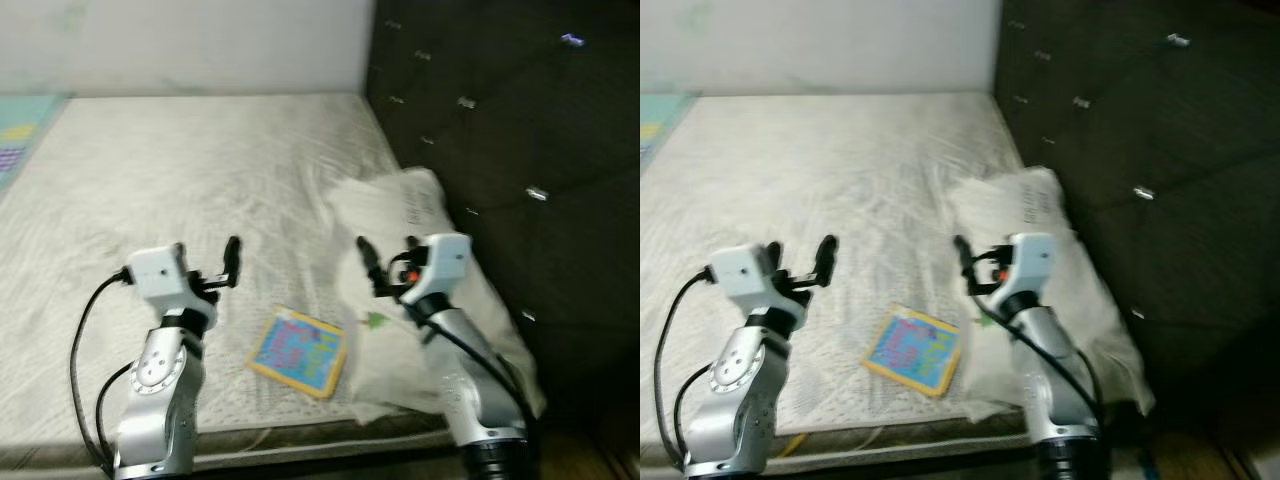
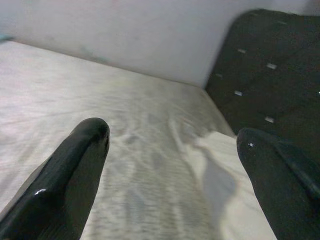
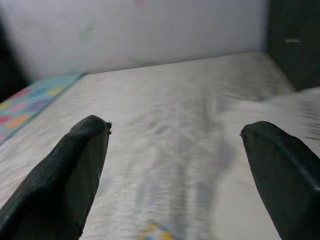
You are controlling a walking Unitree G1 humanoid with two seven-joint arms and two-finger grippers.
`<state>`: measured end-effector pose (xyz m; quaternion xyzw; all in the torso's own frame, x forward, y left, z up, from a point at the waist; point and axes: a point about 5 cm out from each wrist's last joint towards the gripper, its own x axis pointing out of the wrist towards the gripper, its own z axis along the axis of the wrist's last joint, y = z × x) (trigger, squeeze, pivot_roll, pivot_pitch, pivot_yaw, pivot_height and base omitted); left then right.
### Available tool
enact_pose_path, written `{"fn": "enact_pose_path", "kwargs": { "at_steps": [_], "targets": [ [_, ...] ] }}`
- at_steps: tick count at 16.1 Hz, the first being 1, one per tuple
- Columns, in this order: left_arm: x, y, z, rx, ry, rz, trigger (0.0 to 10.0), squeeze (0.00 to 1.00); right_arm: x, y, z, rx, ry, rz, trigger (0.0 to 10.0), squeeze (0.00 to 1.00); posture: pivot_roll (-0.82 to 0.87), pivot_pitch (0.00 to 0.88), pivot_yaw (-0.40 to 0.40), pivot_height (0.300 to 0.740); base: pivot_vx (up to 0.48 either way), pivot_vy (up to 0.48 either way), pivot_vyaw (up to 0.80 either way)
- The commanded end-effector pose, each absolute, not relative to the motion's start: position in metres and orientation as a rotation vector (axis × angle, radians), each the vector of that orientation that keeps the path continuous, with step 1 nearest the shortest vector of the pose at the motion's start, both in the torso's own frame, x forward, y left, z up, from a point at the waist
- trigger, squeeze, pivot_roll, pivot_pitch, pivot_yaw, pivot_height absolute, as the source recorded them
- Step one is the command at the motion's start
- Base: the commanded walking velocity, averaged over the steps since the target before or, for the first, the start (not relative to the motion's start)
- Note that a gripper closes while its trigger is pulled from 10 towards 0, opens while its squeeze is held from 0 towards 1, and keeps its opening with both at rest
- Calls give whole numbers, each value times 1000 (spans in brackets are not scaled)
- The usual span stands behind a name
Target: Clean up the room
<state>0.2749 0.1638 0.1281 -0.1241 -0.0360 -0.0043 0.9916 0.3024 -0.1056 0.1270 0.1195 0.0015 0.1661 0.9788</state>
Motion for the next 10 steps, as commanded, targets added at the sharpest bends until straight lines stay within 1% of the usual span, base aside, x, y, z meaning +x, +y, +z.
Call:
{"fn": "enact_pose_path", "kwargs": {
  "at_steps": [1,3,4,10],
  "targets": [
    [275,162,127,-249,-68,-8,10000,0,304,-109,128,236,-2,322,10000,0,-59,6,11,740,0,0,0],
    [274,162,126,-259,-61,-9,10000,0,304,-109,127,234,-2,324,10000,0,-60,6,12,740,0,0,0],
    [274,162,126,-259,-60,-10,10000,0,303,-109,127,234,-1,323,10000,0,-60,6,12,740,0,251,0],
    [275,161,126,-264,-59,-18,10000,0,303,-110,126,230,3,317,10000,0,-62,12,14,740,0,468,0]
  ]
}}
